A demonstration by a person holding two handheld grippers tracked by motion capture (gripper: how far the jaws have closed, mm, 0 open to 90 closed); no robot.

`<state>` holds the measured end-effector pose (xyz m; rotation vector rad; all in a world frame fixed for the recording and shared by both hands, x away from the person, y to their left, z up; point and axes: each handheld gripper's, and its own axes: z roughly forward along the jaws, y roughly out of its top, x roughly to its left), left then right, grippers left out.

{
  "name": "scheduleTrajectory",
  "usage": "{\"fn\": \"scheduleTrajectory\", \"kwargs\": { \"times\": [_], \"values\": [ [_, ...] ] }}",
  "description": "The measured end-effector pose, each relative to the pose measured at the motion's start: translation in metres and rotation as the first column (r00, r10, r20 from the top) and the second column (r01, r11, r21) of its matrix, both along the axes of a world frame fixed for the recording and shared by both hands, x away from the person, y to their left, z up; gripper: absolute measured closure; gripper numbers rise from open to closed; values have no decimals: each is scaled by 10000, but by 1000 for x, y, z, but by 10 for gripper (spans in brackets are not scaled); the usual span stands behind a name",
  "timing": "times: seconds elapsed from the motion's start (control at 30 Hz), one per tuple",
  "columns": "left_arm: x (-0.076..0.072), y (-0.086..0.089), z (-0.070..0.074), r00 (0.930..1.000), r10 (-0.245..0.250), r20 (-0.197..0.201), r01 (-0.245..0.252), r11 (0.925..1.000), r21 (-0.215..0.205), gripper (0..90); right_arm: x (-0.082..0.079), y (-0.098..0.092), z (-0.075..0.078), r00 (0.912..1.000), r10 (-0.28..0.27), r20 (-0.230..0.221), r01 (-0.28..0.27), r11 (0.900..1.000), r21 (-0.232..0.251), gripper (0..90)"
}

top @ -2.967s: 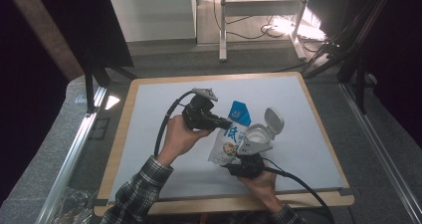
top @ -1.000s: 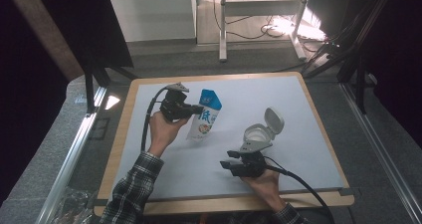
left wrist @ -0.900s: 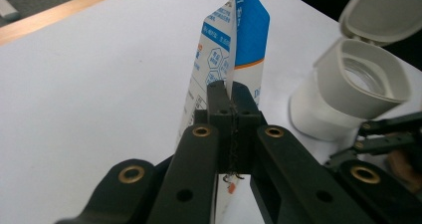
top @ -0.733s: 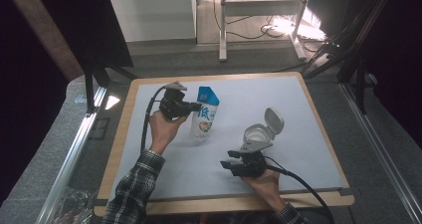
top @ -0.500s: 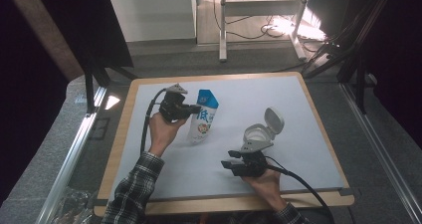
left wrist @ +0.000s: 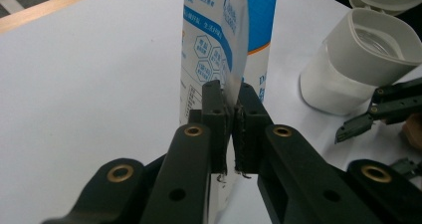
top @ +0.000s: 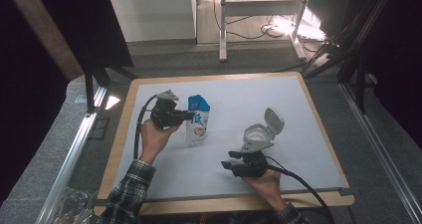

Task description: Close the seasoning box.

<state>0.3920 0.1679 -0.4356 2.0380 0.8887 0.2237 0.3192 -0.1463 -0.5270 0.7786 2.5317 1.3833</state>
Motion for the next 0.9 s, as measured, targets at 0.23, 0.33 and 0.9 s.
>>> {"fn": "scheduleTrajectory", "kwargs": {
  "times": [0.23,0.33,0.9],
  "values": [
    [-14,3,-6,9998,43,175,-48,9994,333,827,-1,0,-1,10000,91,-35,-91,9999,-45,493],
    [-18,4,-8,9998,79,203,-87,9990,438,813,-1,1,-1,9999,125,-31,-126,9999,-70,494],
    [-24,1,-21,9997,175,181,-191,9957,909,471,-1,-1,-2,9999,157,-48,-158,9996,-244,483]
  ]
}}
